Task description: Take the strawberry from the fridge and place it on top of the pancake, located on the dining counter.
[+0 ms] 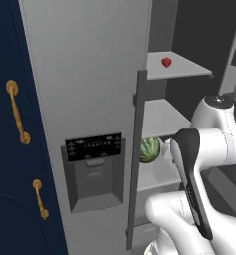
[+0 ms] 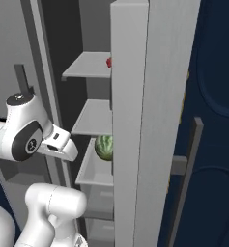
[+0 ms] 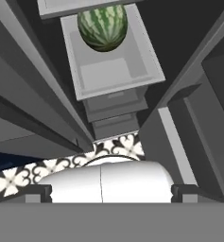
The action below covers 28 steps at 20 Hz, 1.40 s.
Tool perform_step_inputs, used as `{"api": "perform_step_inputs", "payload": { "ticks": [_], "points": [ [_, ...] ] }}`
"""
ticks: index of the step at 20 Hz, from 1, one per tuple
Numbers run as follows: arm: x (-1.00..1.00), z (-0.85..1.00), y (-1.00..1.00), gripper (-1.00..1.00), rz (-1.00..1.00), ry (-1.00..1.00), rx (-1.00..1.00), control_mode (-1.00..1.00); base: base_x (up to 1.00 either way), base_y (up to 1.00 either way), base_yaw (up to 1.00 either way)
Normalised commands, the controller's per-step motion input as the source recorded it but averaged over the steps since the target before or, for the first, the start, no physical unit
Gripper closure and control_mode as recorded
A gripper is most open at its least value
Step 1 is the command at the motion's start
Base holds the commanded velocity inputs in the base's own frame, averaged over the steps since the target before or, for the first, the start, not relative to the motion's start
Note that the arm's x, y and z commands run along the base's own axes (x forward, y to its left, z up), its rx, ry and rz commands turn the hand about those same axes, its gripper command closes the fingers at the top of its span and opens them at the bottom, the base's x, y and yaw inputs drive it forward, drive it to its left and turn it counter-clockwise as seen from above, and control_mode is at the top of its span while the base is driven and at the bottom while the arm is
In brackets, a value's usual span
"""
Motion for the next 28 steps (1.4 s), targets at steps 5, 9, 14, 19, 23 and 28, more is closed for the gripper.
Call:
{"api": "perform_step_inputs", "payload": {
  "ticks": [5, 9, 14, 19, 23, 28],
  "points": [
    [0.00, 0.00, 0.00, -1.00, 0.00, 0.00, 0.00, 1.00, 0.07, -0.06, -0.06],
    [0.00, 0.00, 0.00, -1.00, 0.00, 0.00, 0.00, 1.00, 0.00, -0.30, -0.20],
    [0.00, 0.00, 0.00, -1.00, 0.00, 0.00, 0.00, 1.00, 0.01, -0.19, -0.16],
    [0.00, 0.00, 0.00, -1.00, 0.00, 0.00, 0.00, 1.00, 0.14, -0.03, -0.03],
    [0.25, 0.18, 0.00, -1.00, 0.00, -0.12, 0.00, -1.00, 0.00, 0.00, 0.00],
    [0.10, 0.80, -0.01, -1.00, 0.00, -0.36, -0.03, -1.00, 0.00, 0.00, 0.00]
  ]
}}
